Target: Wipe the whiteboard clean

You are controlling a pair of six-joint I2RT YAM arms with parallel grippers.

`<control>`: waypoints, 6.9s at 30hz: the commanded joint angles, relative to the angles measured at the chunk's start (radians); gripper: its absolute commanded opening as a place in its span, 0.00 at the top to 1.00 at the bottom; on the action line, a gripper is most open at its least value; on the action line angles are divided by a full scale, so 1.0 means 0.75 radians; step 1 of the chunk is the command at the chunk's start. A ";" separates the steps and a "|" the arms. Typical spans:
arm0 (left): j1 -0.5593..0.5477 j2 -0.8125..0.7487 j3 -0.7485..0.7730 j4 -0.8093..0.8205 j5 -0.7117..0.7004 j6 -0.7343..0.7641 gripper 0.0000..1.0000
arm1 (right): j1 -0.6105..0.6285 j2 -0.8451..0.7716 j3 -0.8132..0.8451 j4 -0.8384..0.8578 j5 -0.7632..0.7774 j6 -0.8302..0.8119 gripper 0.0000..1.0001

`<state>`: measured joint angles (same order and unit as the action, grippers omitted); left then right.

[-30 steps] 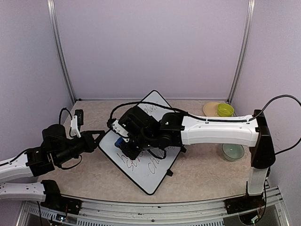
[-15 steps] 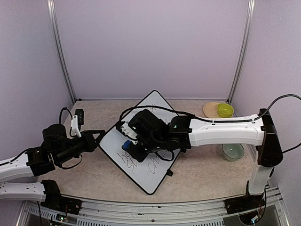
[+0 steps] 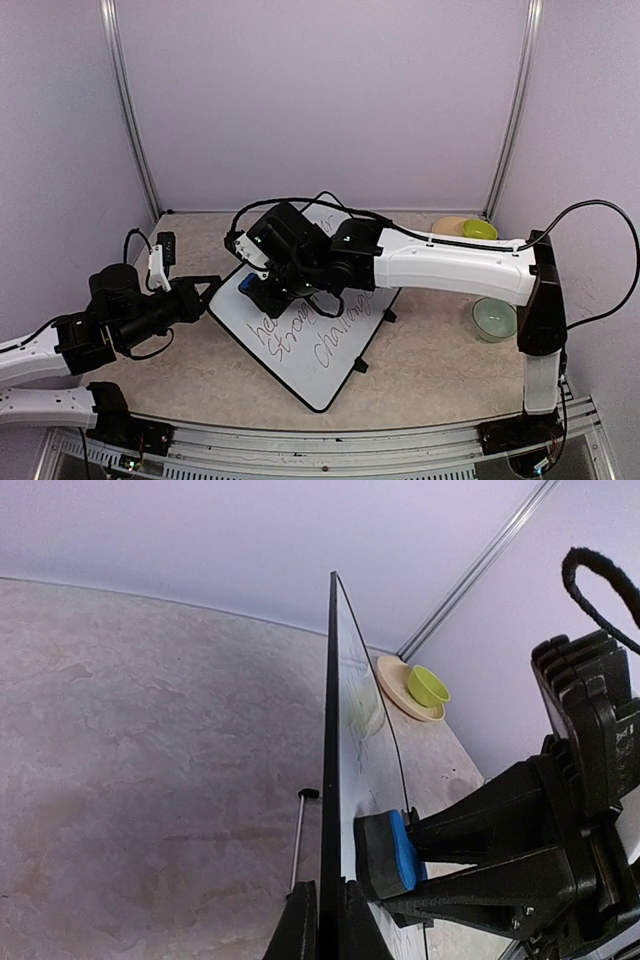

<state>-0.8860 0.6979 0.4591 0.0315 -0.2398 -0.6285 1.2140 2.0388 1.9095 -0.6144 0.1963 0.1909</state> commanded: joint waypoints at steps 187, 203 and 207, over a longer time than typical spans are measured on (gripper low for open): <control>0.551 0.746 0.631 -0.121 0.903 0.353 0.56 | -0.185 -0.256 -0.493 0.049 -0.045 -0.021 0.76; 0.554 0.741 0.626 -0.129 0.844 0.369 0.55 | -0.210 -0.315 -0.846 0.131 -0.088 0.054 0.79; 0.554 0.733 0.627 -0.128 0.837 0.370 0.55 | -0.209 -0.332 -0.920 0.141 -0.111 0.077 0.79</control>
<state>-0.4770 1.2690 0.9173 -0.0784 0.3950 -0.3614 1.0637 1.7622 1.2922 -0.4713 0.1600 0.2150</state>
